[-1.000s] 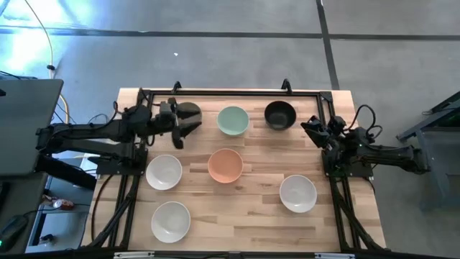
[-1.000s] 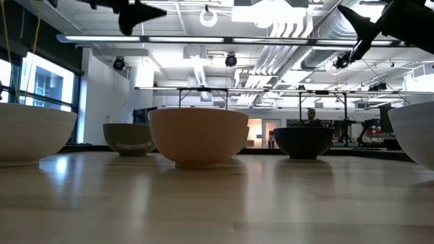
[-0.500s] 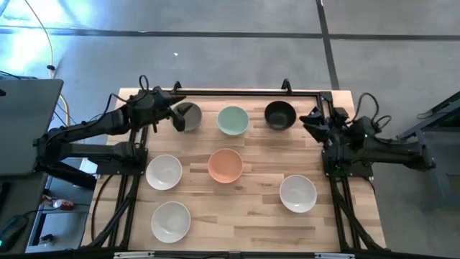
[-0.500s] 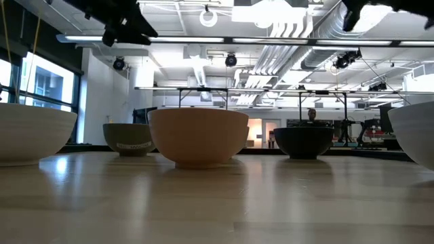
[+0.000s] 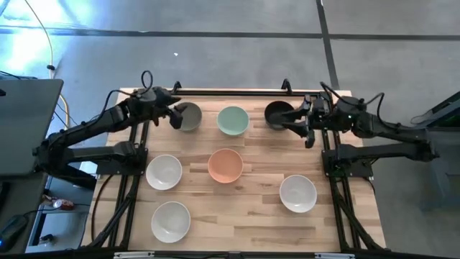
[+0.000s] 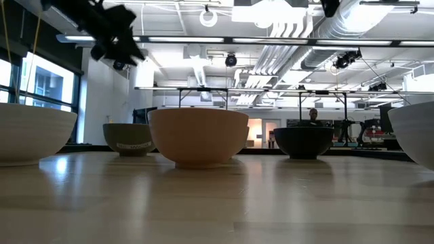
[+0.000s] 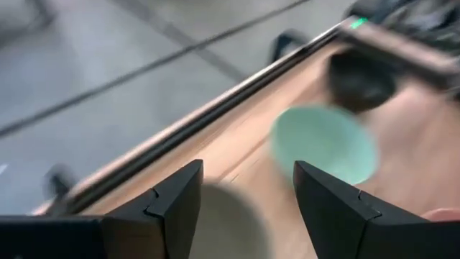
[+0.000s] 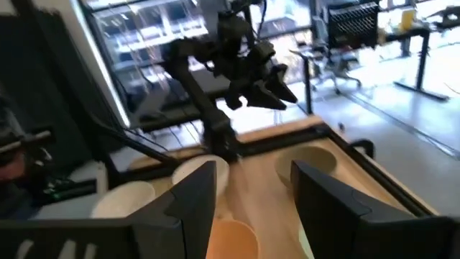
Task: Nest bowls inside each other
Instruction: Stack the grey bowl on top of the orange bowl
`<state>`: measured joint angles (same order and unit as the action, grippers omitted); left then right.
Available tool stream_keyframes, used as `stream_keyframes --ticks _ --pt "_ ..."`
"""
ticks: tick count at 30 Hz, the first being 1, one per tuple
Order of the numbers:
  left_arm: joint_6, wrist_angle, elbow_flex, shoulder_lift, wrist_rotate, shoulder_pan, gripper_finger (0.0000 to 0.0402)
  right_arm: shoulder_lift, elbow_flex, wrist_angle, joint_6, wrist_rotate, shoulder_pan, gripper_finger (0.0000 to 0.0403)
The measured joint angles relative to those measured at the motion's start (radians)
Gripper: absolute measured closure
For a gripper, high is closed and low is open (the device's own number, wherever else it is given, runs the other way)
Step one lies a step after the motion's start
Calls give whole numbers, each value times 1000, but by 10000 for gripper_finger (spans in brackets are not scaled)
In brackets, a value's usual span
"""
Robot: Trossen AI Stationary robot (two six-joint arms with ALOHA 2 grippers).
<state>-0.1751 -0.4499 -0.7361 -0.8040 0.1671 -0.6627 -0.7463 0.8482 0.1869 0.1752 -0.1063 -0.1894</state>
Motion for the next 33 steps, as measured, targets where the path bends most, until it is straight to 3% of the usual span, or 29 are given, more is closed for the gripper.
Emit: stream_keyframes --ticks 8,15,23,33 --pt "-93 -213 0 -1 49 -170 194 -71 45 18 -1 5 0 231" --pt "-216 -315 0 -68 -73 -284 194 -115 48 -45 -1 5 0 231" --pt "-268 -351 -5 -207 -160 -297 194 -132 49 -86 9 5 0 231" --pt "-263 -439 -170 -388 -121 -308 194 -132 49 -83 26 0 0 231"
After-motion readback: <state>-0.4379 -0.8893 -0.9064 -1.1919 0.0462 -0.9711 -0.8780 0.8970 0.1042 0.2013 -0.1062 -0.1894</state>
